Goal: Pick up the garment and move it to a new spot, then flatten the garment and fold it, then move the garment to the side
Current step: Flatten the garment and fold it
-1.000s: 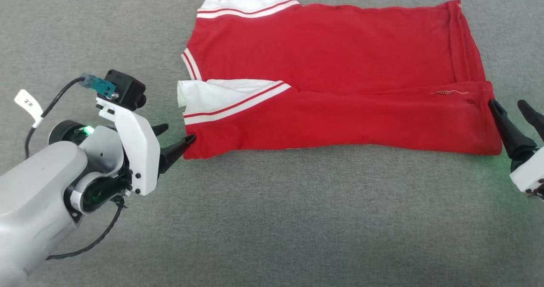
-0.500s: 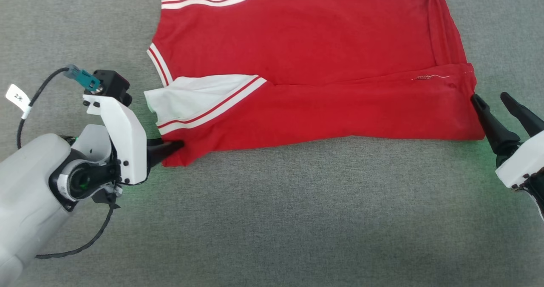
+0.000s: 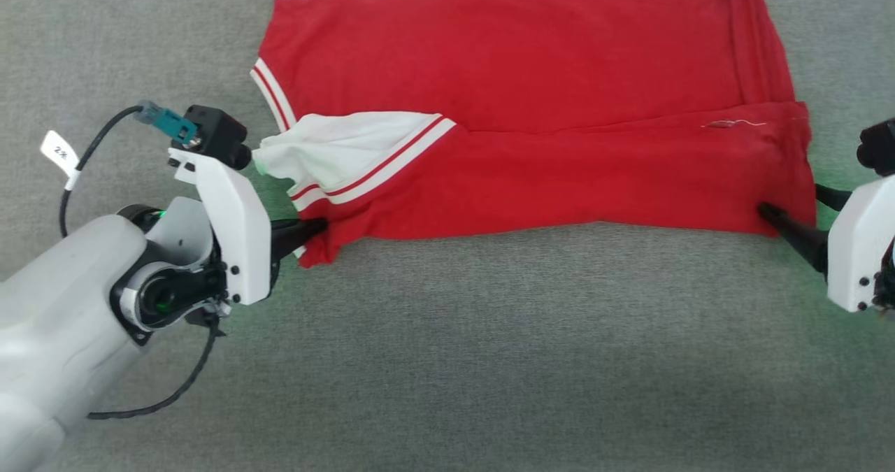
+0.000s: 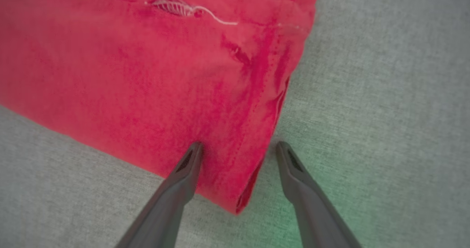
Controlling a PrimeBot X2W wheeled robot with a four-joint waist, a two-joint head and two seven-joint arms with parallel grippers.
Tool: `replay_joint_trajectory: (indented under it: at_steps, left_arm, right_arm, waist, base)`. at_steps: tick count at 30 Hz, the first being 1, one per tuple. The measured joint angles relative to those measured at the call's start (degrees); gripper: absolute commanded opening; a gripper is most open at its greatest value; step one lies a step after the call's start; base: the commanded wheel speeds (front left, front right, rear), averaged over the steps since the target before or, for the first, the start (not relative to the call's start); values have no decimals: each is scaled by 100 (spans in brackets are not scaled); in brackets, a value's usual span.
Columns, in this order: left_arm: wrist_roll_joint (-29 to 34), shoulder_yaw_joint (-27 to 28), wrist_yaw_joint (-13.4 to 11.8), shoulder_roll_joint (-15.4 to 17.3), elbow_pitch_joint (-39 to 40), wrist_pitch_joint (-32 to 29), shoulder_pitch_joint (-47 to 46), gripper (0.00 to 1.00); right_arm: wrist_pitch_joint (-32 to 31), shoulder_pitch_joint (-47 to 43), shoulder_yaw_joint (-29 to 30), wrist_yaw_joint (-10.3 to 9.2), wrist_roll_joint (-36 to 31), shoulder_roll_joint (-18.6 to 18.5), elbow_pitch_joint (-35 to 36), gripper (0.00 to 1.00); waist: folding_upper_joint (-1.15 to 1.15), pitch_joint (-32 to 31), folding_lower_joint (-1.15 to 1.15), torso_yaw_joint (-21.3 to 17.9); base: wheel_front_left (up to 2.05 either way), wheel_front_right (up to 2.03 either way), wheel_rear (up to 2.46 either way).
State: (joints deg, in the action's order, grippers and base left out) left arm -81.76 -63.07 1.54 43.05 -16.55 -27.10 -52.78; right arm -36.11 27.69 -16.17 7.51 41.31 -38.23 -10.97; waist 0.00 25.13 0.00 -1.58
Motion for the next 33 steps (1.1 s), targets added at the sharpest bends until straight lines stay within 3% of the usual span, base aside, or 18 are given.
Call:
replay_joint_trajectory:
  at_steps: [2, 4, 6, 16, 22, 28, 33]
  left_arm:
    - [16, -2, 8, -60, 9, 43, -14, 0]
    - [29, 0, 23, -93, 5, 78, -18, 0]
    - [64, -4, 37, -138, -8, 147, -18, 0]
    - [0, -5, 198, -152, 18, 375, 234, 0]
    - [-258, 36, 227, 301, 667, 500, 750, 0]
    - [-401, -36, -9, 937, 1850, 687, 1417, 0]
    - [-390, -62, -163, 1044, 2235, 894, 1647, 0]
  right_arm:
    - [-220, 72, -55, 0, -25, -92, 3, 100]
    - [-287, 112, -68, 3, -60, -129, 2, 45]
    - [-446, 143, -105, 3, -70, -170, 7, 0]
    - [-728, -102, -31, 2, 105, -313, 172, 0]
    - [-929, -676, 125, 1, 305, -505, 516, 0]
    - [-1128, -1430, 460, 0, 659, -789, 1026, 0]
    - [-1085, -1706, 721, 0, 720, -845, 1116, 0]
  waist:
    - [0, 23, 0, 59]
    - [0, 33, 0, 88]
    - [0, 49, 0, 135]
    - [0, -194, 0, 219]
    - [0, -461, 0, 238]
    - [0, -572, 1, 255]
    - [0, -580, 0, 286]
  base:
    - [0, 0, 0]
    - [0, 0, 0]
    - [0, 0, 0]
    - [0, 0, 0]
    - [0, 0, 0]
    - [0, 0, 0]
    - [0, 0, 0]
